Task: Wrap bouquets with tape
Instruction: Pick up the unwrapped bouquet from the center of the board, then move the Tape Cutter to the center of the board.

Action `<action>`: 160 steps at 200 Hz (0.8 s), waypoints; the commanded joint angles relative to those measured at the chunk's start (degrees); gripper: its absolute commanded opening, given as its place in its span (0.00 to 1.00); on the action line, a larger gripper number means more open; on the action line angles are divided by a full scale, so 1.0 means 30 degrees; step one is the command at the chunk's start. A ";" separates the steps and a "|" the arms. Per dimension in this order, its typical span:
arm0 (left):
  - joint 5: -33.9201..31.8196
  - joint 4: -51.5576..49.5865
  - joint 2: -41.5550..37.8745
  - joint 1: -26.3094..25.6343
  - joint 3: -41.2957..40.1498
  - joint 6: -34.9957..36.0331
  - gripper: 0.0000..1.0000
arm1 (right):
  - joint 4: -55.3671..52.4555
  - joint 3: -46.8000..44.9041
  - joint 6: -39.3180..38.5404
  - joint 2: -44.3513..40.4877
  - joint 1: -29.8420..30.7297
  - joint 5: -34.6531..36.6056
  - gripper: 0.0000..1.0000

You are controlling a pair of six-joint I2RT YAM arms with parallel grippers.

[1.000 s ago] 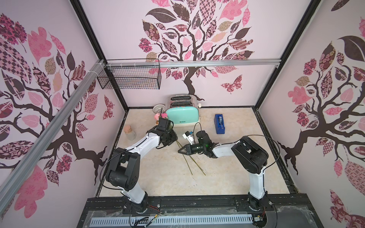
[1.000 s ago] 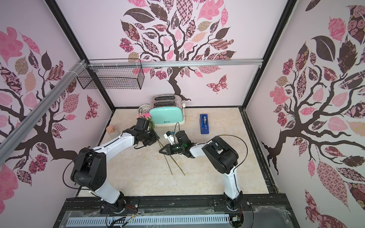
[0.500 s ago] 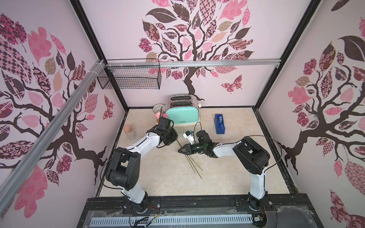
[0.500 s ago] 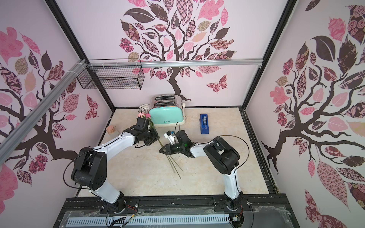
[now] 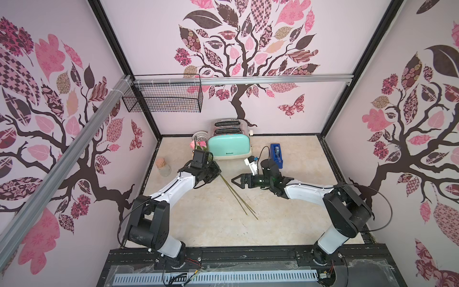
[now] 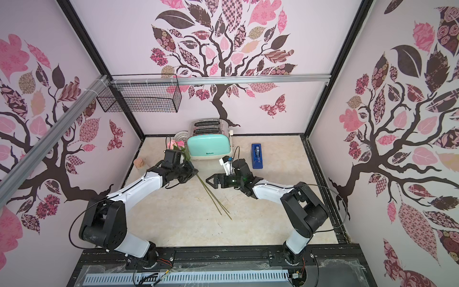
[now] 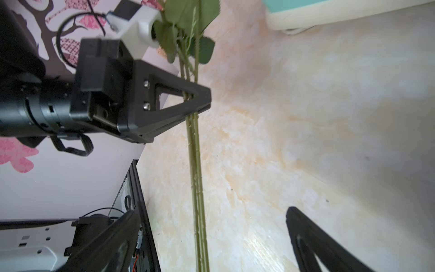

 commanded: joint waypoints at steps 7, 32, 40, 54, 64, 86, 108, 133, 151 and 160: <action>0.0285 0.0974 -0.0565 0.0141 -0.0595 -0.0426 0.00 | -0.3216 -0.0105 -0.0773 -0.1835 -0.0544 0.2623 1.00; 0.0253 0.1299 -0.0761 0.0178 -0.0736 -0.0734 0.00 | -0.4553 -0.0395 -0.0603 -0.2997 -0.0971 0.3935 1.00; 0.0165 0.1417 -0.0831 0.0156 -0.0787 -0.0892 0.00 | -0.4918 -0.0505 -0.0214 -0.3356 -0.1277 0.4433 1.00; 0.0141 0.1670 -0.0991 0.0204 -0.0816 -0.1078 0.00 | -0.5003 -0.0843 -0.0050 -0.3985 -0.1974 0.4677 1.00; 0.0149 0.1683 -0.1092 0.0202 -0.0806 -0.1109 0.00 | -0.5483 -0.0838 -0.0242 -0.4376 -0.2426 0.5263 1.00; 0.0381 0.1507 -0.1237 0.0256 -0.0631 -0.0860 0.00 | -0.7352 0.0090 -0.1419 -0.4489 -0.3275 0.6886 1.00; 0.0605 0.0673 -0.1619 0.0258 -0.0216 -0.0115 0.00 | -1.1116 0.3018 -0.2892 -0.2896 -0.3513 1.0522 1.00; 0.0101 0.0201 -0.2437 0.0246 -0.0357 0.0007 0.00 | -1.3306 0.5743 -0.3587 -0.0796 -0.3981 1.3398 1.00; 0.0055 0.0519 -0.3257 0.0265 -0.0947 -0.0243 0.00 | -1.3540 0.7216 -0.3958 0.0599 -0.4601 1.4726 1.00; 0.0292 0.0828 -0.3614 0.0265 -0.1316 -0.0441 0.00 | -1.3941 0.8255 -0.4202 0.1506 -0.4909 1.5291 1.00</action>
